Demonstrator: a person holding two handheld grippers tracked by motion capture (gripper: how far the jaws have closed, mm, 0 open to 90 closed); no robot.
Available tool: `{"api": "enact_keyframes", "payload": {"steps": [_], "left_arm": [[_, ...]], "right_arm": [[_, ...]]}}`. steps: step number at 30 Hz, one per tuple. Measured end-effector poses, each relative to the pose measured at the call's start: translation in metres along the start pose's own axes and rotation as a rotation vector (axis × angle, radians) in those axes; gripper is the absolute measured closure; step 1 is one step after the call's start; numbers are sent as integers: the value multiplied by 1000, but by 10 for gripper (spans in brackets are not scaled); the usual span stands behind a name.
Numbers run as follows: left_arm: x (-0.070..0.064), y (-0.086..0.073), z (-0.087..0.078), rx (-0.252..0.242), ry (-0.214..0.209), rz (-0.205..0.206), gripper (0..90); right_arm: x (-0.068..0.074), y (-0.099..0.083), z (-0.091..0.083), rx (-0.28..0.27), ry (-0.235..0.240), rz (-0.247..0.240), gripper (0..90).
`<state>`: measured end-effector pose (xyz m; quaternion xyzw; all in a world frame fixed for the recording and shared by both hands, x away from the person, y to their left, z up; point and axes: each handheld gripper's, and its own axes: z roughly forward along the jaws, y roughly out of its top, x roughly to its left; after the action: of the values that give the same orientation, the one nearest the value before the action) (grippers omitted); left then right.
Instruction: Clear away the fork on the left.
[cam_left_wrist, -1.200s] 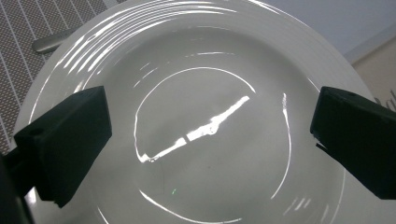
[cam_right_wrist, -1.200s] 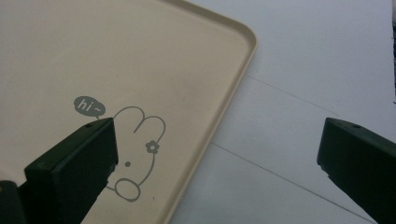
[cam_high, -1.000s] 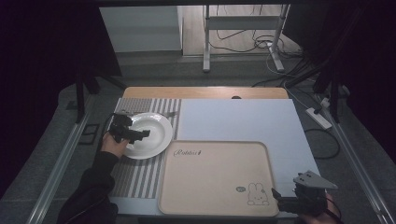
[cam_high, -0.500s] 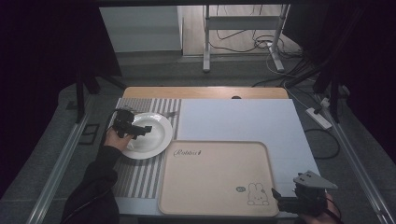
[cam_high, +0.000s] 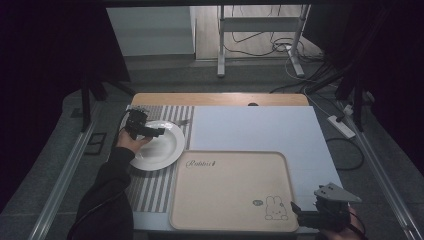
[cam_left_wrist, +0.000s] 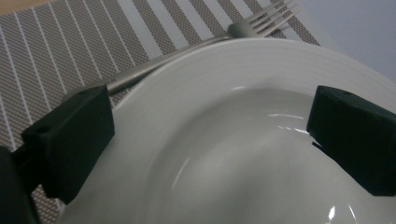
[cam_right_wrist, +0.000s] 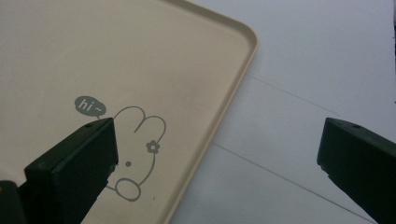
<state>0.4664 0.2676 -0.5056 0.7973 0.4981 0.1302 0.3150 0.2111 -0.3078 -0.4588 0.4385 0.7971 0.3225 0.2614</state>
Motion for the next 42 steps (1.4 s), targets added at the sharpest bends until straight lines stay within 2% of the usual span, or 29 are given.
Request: {"api": "enact_keyframes", "payload": {"steps": [4,6,8,11,15,16,20,21,24,26,27,29,33,36,39,42], "left_arm": [[7,9,0,-3,-13,-7,145],[9,12,0,3,-10,3,245],[15,18,0,23,14,23,341],[23,24,-1,26,19,11,486],[34,30,-1,23,26,-15,841],[37,31,0,27,22,-27,888],[45,33,9,66,26,-52,890],[49,33,15,88,36,-62,890],[53,33,26,113,58,-76,889],[54,33,29,126,66,-73,889],[56,34,34,150,85,-68,889],[59,36,38,164,97,-87,889],[62,42,44,188,105,-96,888],[62,44,48,231,113,-93,887],[61,43,47,233,106,-92,889],[62,39,42,244,65,-102,890]], "right_arm": [[0,0,0,1,0,1,0],[0,0,0,1,0,1,0],[0,0,0,0,0,1,0],[0,0,0,0,1,2,0],[0,0,0,1,1,4,0],[0,0,0,1,2,3,0],[-1,0,0,0,2,4,0],[-1,0,0,0,3,5,0],[-1,0,0,0,6,6,0],[-1,0,0,1,6,6,0],[-1,0,0,2,7,6,0],[-1,0,0,3,8,6,0],[-1,0,0,2,10,8,0],[-1,0,0,2,11,7,0],[-1,0,0,3,12,7,0],[-1,0,0,4,11,5,0]]}}
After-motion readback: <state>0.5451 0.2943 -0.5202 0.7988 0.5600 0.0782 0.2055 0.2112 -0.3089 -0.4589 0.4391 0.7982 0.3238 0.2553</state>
